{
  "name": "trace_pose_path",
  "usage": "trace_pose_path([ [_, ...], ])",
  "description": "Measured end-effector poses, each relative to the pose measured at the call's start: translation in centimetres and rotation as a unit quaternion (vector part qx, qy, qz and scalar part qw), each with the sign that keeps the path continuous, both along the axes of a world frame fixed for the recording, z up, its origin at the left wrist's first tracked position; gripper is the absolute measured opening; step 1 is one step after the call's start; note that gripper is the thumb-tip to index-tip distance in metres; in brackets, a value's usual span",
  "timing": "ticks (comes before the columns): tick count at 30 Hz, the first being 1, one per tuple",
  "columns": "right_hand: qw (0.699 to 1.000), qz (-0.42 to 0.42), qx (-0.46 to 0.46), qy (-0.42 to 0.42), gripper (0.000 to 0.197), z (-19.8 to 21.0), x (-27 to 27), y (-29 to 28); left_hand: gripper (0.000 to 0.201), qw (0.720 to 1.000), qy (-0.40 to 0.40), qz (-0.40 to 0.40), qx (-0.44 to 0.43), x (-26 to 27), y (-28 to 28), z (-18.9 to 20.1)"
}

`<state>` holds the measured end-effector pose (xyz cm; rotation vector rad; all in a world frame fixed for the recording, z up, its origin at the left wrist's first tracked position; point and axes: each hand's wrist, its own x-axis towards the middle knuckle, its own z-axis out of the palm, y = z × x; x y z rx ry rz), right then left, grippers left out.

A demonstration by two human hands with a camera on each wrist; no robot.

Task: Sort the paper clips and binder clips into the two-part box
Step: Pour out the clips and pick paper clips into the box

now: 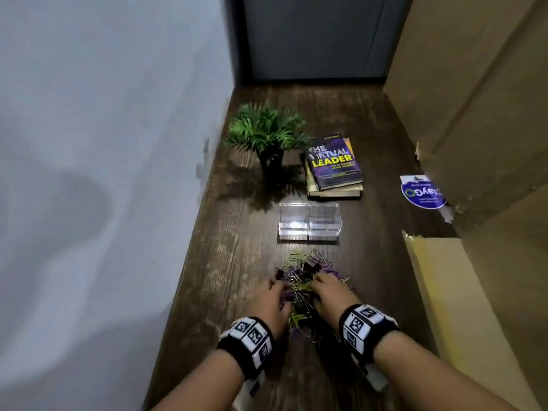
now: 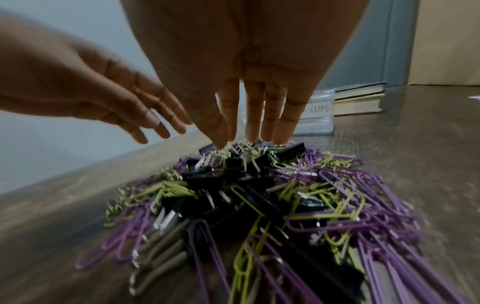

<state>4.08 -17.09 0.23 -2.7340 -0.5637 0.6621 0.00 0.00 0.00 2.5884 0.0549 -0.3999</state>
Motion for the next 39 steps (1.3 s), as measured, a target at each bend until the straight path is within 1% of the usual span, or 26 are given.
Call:
trace_pose_path([
  [2, 1.0, -0.002, -0.011, -0.01, 0.041, -0.8, 0.5, 0.0, 0.041, 1.0, -0.001, -0.003, -0.015, 0.8, -0.5, -1.2],
  [7, 1.0, -0.014, -0.004, -0.027, 0.036, -2.1, 0.5, -0.9, 0.043, 0.999, 0.008, -0.032, -0.004, 1.7, -1.0, -3.1],
  [10, 0.999, -0.034, -0.001, -0.038, 0.029, -2.0, 1.1, -1.6, 0.04, 0.999, -0.006, -0.024, 0.029, 2.4, -0.5, -3.6],
  [12, 0.997, -0.071, 0.012, -0.038, 0.025, -1.8, 1.6, -1.7, 0.035, 0.999, -0.012, -0.012, 0.051, 2.8, -0.3, -3.6],
  [14, 0.993, -0.105, 0.021, -0.042, 0.026, -1.7, 2.1, -1.3, 0.034, 0.998, -0.016, 0.002, 0.059, 3.1, -0.4, -3.4],
  [15, 0.993, -0.108, 0.011, -0.041, 0.028, -1.8, 2.2, -1.2, 0.034, 0.998, -0.021, 0.0, 0.061, 3.4, -0.6, -3.5],
  [18, 0.994, -0.085, -0.046, -0.052, 0.036, -2.4, 2.4, -0.3, 0.034, 0.998, -0.035, -0.021, 0.057, 4.1, -1.4, -3.1],
  [20, 0.993, -0.081, -0.056, -0.062, 0.035, -2.8, 2.4, -0.1, 0.035, 0.997, -0.034, -0.041, 0.056, 4.4, -1.8, -3.2],
  [22, 0.993, -0.098, -0.038, -0.053, 0.029, -3.0, 2.5, -0.3, 0.035, 0.997, -0.025, -0.05, 0.056, 4.6, -2.1, -3.3],
  [25, 0.986, -0.163, 0.024, -0.007, 0.009, -2.8, 2.8, -0.8, 0.033, 0.997, -0.019, -0.051, 0.055, 4.8, -2.3, -3.6],
  [26, 0.981, -0.187, 0.051, 0.013, 0.005, -2.5, 2.9, -1.1, 0.032, 0.997, -0.018, -0.052, 0.055, 4.8, -2.4, -3.6],
  [30, 0.943, -0.283, 0.158, 0.076, 0.013, -1.5, 3.1, -2.5, 0.023, 0.997, -0.01, -0.049, 0.055, 4.9, -2.7, -3.6],
  [32, 0.912, -0.33, 0.222, 0.101, 0.013, -1.0, 3.2, -3.1, 0.019, 0.998, -0.004, -0.041, 0.047, 4.9, -2.7, -3.6],
  [34, 0.872, -0.368, 0.294, 0.128, 0.015, -0.3, 3.4, -3.5, 0.015, 0.999, -0.002, -0.026, 0.029, 5.0, -2.6, -3.5],
  [35, 0.851, -0.384, 0.329, 0.143, 0.018, 0.1, 3.5, -3.7, 0.013, 1.0, -0.001, -0.005, 0.012, 5.0, -2.5, -3.3],
  [36, 0.824, -0.4, 0.368, 0.158, 0.023, 0.4, 3.5, -3.9, 0.01, 1.0, 0.004, 0.023, -0.006, 5.0, -2.5, -3.1],
  [39, 0.729, -0.441, 0.479, 0.209, 0.032, 0.7, 3.7, -4.3, 0.006, 0.991, 0.026, 0.109, -0.074, 5.3, -2.2, -2.3],
])
